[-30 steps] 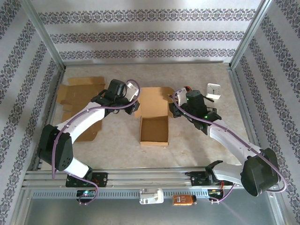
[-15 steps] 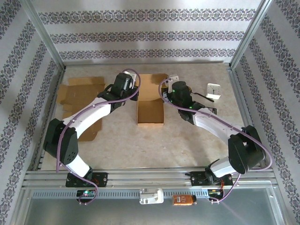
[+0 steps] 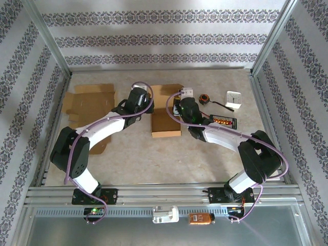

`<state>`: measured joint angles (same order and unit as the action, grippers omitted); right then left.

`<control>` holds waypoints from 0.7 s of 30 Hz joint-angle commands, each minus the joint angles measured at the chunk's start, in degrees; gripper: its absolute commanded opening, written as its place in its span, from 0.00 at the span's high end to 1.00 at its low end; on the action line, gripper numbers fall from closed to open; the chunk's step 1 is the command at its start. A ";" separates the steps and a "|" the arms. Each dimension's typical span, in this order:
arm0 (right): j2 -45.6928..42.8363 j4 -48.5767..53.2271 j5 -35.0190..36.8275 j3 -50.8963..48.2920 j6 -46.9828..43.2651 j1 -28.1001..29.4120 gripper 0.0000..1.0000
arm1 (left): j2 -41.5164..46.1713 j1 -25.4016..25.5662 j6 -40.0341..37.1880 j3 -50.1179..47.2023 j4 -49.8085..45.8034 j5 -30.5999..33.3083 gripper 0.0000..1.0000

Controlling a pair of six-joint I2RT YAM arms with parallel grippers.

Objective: Fold the paper box

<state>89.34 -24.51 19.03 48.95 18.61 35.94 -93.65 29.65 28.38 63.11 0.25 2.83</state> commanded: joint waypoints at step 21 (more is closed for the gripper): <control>-4.23 -8.62 -0.77 -15.11 3.90 2.64 0.83 | 3.47 3.93 16.42 -16.13 10.35 -11.77 0.75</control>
<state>85.62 -33.08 20.12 35.07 21.34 37.76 -88.20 32.18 40.64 49.21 14.50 -2.39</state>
